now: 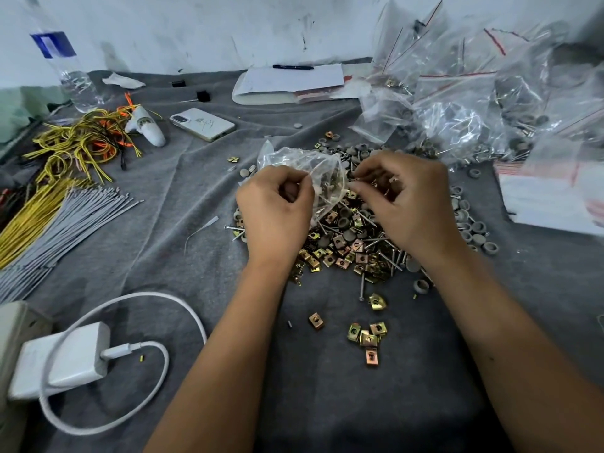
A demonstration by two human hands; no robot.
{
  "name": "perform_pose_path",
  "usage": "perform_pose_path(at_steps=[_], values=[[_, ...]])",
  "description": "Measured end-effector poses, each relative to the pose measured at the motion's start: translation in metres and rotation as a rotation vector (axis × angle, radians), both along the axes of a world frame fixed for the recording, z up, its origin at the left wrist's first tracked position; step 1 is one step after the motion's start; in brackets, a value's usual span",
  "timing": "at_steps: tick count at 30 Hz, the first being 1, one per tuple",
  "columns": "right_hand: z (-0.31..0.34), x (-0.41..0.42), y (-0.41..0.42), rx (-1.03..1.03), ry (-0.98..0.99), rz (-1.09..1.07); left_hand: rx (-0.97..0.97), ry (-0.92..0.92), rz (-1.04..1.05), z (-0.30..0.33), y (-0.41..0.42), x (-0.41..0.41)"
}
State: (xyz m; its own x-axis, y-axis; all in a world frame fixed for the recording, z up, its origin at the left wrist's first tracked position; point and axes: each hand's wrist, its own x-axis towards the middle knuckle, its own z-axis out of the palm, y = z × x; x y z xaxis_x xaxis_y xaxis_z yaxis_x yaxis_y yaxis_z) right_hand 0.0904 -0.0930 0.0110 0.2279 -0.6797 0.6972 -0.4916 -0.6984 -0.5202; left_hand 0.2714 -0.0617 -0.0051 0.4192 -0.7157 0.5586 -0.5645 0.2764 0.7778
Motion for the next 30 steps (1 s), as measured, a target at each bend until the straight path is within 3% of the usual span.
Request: perform_pose_path(at_steps=[2,6,10,13,18,25,30], values=[[-0.001,-0.002,-0.001,0.036,0.093,0.03,0.005,0.016,0.012,0.0,-0.001,0.001],[-0.004,0.0,-0.003,0.211,0.496,0.036,0.004,0.03,0.022,0.0,-0.001,0.002],[-0.005,0.003,-0.001,0.28,0.564,0.087,0.009,0.049,0.012,-0.001,-0.001,0.002],[-0.007,0.005,-0.002,0.227,0.474,0.078,0.013,0.038,0.007,0.0,0.0,0.001],[0.0,0.006,0.004,0.028,0.095,0.095,0.049,-0.025,-0.071,0.002,0.002,-0.004],[-0.004,0.008,0.004,0.055,0.228,0.114,0.083,0.005,-0.101,0.004,0.004,-0.005],[-0.002,0.004,0.002,0.04,0.038,0.047,0.078,0.057,-0.043,0.004,0.003,-0.004]])
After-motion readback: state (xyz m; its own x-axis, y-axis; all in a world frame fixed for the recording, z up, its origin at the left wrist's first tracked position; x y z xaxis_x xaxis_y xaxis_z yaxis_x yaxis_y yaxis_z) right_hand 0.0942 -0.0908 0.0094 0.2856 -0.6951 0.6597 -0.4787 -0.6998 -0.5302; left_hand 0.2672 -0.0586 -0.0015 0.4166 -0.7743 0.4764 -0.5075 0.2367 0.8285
